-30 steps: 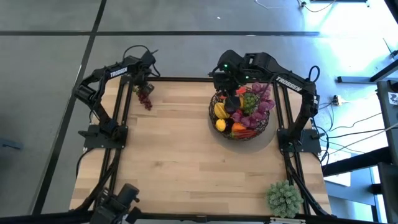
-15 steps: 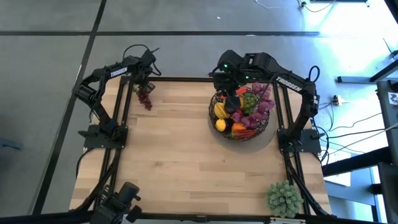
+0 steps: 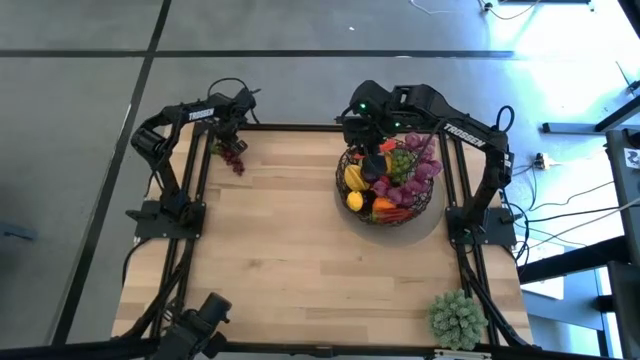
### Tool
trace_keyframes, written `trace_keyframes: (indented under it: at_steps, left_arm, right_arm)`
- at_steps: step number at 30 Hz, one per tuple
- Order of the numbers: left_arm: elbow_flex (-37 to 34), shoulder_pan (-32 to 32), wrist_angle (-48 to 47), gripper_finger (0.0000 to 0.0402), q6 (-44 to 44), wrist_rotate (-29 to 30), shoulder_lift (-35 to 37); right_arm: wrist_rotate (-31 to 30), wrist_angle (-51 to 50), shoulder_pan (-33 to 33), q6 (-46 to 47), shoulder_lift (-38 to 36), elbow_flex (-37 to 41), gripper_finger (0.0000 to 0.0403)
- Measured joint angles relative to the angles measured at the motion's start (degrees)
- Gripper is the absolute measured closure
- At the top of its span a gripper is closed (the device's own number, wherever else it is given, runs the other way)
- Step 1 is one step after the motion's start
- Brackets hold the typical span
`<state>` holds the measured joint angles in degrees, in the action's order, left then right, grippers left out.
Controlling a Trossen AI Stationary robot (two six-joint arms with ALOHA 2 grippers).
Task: Build produce basket
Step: Put the purple grapes into the black wire basket
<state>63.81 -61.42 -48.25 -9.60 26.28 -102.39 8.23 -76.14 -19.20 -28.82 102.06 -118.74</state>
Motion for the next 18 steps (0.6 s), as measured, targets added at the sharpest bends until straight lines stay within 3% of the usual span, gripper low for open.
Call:
trace_keyframes:
  at_steps: [13, 18]
  left_arm:
    - [0.0, 1.1, -4.9, 0.0325, 6.3, 1.2, 0.8]
    - [0.0, 1.0, -5.6, 0.0363, 6.7, 1.3, 0.8]
  right_arm:
    - [0.0, 0.0, 0.0, 0.0, 0.0, 0.0, 0.0316]
    - [0.5, 0.0, 0.0, 0.0, 0.0, 0.0, 0.0316]
